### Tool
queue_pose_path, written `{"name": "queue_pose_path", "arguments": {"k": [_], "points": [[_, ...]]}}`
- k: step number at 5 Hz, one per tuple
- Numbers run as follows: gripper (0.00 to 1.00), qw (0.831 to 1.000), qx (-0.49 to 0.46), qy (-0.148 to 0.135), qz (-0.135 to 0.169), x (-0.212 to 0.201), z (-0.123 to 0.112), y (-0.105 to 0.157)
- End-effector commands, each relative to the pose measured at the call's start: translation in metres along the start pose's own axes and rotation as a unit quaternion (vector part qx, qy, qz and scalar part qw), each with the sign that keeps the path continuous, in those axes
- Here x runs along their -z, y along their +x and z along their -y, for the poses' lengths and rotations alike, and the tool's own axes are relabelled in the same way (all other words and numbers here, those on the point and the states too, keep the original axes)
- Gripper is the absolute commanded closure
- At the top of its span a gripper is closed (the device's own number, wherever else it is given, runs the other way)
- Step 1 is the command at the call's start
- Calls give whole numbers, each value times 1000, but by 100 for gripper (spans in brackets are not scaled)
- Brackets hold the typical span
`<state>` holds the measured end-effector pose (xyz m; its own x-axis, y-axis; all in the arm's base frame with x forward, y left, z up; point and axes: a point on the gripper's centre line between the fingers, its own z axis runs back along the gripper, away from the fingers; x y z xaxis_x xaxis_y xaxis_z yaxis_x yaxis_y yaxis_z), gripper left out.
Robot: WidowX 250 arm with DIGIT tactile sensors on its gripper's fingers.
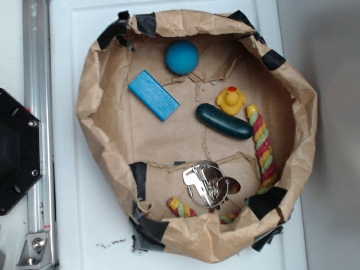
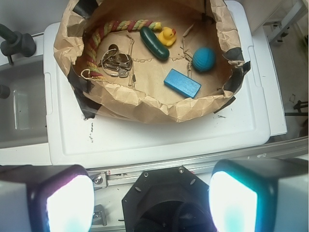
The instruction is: Grab the blue block.
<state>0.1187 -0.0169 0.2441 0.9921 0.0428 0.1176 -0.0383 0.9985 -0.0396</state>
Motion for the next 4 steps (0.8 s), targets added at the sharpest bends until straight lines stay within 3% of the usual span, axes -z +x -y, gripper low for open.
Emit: {"name": "queue_pose_path", "arguments": {"k": [1,2,3,4], "points": [[0,1000,0,0,0,0,0,0],[0,997,42,66,9,43,-32,47],[0,991,117,54,-19,88,-34,94],[0,983,170,47,-46,137,-30,124]]}}
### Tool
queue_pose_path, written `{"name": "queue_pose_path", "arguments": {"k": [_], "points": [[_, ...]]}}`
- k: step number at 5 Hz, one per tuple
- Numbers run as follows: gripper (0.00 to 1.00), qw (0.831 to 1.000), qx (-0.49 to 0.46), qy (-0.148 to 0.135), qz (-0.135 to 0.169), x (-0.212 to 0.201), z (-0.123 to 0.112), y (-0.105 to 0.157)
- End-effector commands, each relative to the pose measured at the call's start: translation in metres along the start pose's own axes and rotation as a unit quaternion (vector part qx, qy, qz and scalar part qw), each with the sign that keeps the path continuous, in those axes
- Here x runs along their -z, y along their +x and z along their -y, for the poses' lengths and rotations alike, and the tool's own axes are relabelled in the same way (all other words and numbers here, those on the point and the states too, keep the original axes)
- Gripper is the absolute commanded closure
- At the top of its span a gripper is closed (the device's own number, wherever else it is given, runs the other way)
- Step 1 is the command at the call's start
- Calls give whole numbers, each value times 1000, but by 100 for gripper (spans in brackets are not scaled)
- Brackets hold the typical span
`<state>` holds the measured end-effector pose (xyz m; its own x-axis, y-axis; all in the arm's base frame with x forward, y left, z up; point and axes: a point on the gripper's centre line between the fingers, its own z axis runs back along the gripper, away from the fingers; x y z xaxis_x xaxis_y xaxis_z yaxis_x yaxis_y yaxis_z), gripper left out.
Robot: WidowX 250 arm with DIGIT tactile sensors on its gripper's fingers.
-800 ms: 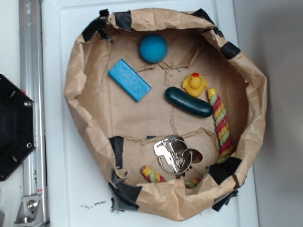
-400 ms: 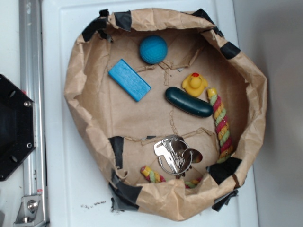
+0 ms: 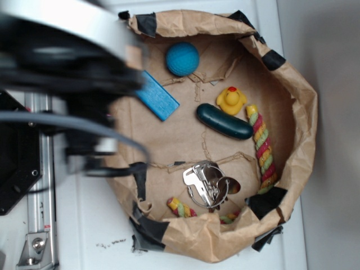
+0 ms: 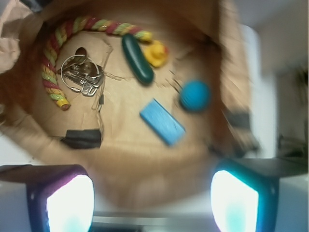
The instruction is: Grab the blue block.
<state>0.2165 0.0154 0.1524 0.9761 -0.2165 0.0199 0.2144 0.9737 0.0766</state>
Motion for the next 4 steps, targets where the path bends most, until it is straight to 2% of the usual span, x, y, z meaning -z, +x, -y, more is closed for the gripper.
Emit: {"name": "queue_pose_path", "arguments": {"k": [1,2,3,4], "points": [[0,997,79,-5,-24,76,-2,38],[0,994,95,-5,-45,93,4,20],[0,992,84,-27,-91,116,-3,-4],[0,995,72,-11,-63,135,-28,-3]]}}
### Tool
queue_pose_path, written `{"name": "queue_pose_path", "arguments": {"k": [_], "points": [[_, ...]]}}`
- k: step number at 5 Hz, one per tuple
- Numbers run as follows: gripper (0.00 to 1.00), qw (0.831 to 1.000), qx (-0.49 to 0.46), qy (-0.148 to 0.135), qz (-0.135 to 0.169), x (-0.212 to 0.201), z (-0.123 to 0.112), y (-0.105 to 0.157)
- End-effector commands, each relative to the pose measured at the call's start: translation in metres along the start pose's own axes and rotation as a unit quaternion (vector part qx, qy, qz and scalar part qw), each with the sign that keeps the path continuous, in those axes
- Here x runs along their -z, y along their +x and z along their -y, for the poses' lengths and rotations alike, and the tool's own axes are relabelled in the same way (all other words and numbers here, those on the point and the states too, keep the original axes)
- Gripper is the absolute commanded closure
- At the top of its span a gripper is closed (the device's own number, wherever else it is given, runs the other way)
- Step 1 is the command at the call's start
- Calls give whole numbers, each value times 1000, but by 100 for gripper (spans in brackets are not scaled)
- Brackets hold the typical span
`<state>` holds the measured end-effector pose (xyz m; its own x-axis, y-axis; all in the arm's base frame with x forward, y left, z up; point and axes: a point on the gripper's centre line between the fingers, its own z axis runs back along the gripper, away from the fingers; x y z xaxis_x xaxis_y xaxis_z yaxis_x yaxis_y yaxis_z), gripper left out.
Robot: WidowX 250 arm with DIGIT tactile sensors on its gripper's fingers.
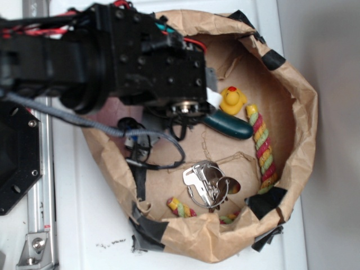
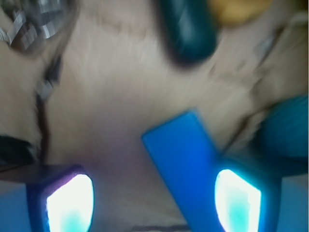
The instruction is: Grab the blue block.
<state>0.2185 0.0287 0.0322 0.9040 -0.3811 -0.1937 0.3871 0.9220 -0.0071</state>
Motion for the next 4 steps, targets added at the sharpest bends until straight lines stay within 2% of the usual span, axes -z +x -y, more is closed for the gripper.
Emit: {"name": "queue_pose_path", "arguments": {"k": [1,2,3,4], "points": [[0,995,-41,48,83,28,-24,12],[0,994,-39,63,82,30,-17,10],[0,993,-52,58,91,27,-21,11],[0,992,-41,72,95,24,-26,15]]}}
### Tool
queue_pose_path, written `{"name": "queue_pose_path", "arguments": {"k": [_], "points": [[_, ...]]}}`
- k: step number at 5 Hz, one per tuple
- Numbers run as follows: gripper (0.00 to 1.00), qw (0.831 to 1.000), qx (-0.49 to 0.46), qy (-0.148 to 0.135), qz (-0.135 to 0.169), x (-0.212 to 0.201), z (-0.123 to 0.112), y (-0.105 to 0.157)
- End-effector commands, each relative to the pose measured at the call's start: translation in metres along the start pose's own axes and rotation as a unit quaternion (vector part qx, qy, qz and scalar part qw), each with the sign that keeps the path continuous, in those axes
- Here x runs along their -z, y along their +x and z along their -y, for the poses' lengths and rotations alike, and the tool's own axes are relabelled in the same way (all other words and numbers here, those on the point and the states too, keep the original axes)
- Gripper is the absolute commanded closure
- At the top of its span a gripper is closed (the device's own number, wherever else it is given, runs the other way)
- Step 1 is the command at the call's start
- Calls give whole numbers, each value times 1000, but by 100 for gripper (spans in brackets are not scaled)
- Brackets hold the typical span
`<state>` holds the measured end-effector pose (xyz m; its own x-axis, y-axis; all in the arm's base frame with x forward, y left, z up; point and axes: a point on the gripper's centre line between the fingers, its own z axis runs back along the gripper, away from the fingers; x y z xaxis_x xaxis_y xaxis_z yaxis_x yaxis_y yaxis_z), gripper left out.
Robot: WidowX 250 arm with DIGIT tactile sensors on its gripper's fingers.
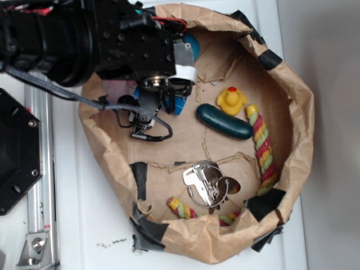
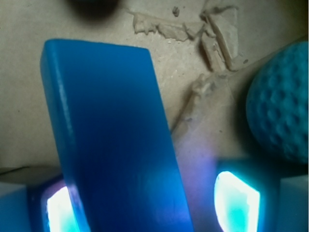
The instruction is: Grab the blue block.
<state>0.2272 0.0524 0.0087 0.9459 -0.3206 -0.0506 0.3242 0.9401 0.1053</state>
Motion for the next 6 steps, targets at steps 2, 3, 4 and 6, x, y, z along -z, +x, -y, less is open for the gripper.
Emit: {"name": "queue_pose_path", "arguments": {"k": [2,3,4,6], "points": [[100,999,-24,13,21,5,-2,15],[100,999,-41,-2,22,3,-6,14],[100,997,-18,-74,24,-18,-22,10],[100,992,-64,-72,79,-123,-1,28]]}}
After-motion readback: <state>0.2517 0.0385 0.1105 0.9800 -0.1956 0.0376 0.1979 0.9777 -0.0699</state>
